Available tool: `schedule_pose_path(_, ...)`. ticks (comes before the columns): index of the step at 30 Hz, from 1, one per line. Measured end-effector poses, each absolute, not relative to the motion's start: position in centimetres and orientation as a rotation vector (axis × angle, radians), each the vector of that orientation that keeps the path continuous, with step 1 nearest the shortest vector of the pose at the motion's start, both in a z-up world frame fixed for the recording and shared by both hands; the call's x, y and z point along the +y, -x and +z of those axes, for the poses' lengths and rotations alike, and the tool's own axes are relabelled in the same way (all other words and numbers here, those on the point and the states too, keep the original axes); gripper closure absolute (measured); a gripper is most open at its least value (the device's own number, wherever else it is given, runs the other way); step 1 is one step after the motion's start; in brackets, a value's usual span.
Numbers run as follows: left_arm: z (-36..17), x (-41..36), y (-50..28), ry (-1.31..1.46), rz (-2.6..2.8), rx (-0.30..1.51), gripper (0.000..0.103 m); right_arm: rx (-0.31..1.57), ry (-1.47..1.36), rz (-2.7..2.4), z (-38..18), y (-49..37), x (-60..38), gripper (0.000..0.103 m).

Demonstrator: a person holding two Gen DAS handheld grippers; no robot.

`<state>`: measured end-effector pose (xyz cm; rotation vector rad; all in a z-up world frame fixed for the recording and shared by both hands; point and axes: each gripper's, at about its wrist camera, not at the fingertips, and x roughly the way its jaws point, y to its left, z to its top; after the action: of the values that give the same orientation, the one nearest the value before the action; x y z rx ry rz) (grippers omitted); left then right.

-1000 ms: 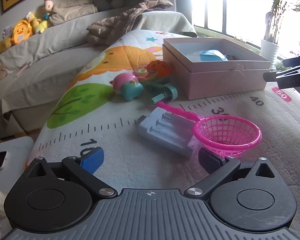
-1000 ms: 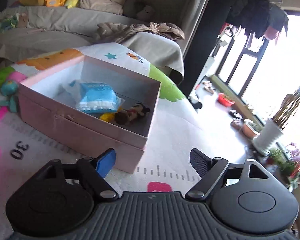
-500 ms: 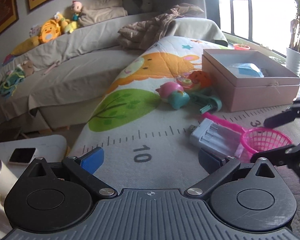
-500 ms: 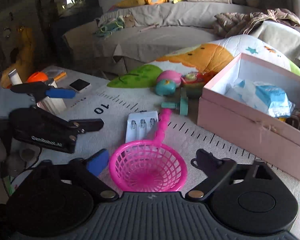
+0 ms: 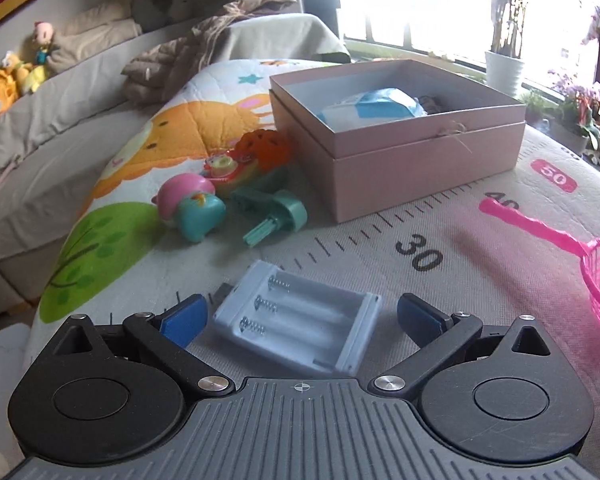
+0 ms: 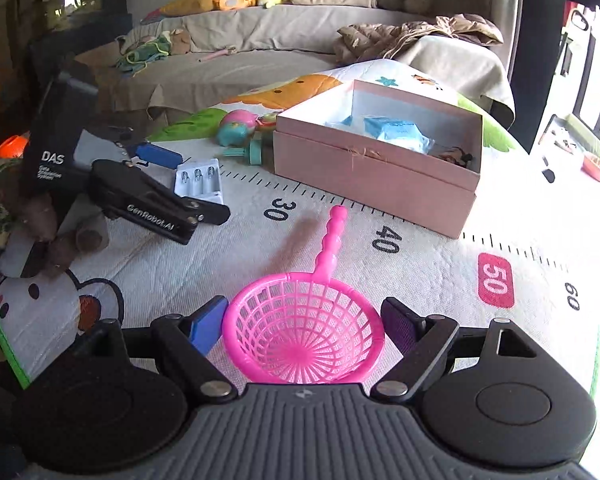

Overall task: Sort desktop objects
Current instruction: 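Grasp the white battery holder with the left gripper while the right lifts the basket, then drop the basket into the pink box with the right gripper while the left drops the battery holder in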

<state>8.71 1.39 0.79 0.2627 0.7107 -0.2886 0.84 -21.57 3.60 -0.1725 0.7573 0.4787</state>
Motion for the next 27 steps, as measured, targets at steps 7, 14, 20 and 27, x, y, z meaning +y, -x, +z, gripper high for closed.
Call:
schedule_pose_path(7,1.2,1.7,-7.4,-0.253,-0.298,0.691,0.010,0.739,0.146,0.503,3.5,-0.5,-20.9,0.020)
schedule_pose_path(14,5.2,1.5,-2.5,-0.238,-0.365,0.547,0.010,0.645,0.155,0.480,6.5,1.4,-21.7,0.020)
schedule_pose_path(20,11.4,-1.6,-3.1,-0.329,-0.407,0.256,0.010,0.371,0.201,0.355,13.5,0.1,-23.4,0.020)
schedule_pose_path(27,11.5,-4.7,-14.3,-0.259,-0.514,0.244,0.005,0.373,0.119,0.279,14.3,-12.1,-23.2,0.017)
